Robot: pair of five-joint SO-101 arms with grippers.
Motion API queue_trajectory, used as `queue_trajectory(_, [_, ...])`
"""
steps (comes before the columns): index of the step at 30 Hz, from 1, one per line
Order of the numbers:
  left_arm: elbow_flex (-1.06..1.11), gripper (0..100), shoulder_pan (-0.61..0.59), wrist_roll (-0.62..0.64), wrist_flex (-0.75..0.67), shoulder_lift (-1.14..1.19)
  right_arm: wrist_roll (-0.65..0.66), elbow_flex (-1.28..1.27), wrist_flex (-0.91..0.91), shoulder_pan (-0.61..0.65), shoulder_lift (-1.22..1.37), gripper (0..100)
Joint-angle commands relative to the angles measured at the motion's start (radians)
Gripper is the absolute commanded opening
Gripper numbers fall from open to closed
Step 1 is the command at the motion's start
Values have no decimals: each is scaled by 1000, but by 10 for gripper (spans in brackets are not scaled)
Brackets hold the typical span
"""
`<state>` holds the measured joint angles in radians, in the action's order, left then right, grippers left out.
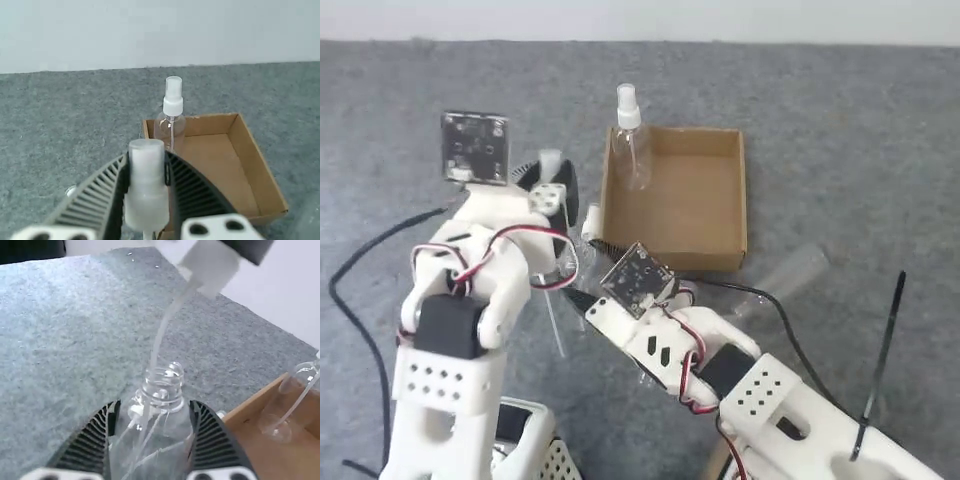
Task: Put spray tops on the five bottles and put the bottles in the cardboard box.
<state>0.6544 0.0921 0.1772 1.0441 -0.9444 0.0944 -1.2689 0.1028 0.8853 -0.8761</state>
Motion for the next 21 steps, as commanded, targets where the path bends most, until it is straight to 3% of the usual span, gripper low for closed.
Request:
queue_trajectory(1, [-35, 15, 11, -29, 52, -92, -84, 3, -33, -36, -35, 6])
queue_trajectory(8, [-33, 21, 78, -68, 123, -130, -120, -8, -35, -36, -35, 6])
queue_trajectory(14, [-35, 127, 77, -66, 95, -87, -118, -12, -33, -36, -41, 6])
queue_trajectory(21, [-73, 115, 25, -71, 63, -81, -121, -25, -33, -36, -41, 6])
